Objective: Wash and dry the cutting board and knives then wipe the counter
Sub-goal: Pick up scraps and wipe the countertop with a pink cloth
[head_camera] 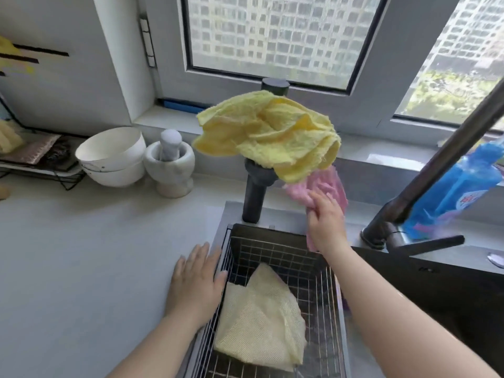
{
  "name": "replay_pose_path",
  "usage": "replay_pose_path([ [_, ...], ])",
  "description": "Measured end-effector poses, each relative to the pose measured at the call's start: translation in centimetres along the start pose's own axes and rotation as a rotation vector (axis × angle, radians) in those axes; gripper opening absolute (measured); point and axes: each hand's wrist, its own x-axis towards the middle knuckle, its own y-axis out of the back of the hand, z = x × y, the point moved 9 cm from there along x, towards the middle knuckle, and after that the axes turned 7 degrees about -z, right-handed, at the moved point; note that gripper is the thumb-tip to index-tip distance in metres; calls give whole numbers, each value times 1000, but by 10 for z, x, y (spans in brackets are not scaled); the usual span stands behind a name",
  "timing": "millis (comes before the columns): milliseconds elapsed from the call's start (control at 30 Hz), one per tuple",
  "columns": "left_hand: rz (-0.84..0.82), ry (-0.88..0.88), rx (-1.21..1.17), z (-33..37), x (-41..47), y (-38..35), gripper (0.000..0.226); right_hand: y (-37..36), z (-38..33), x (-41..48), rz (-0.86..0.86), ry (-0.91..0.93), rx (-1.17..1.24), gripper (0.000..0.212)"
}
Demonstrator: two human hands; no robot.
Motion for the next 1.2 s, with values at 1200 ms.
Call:
replay_pose_path([
  [1200, -31, 60, 104, -4, 6, -10, 97, -105, -3, 39, -463, 2, -225, 31],
])
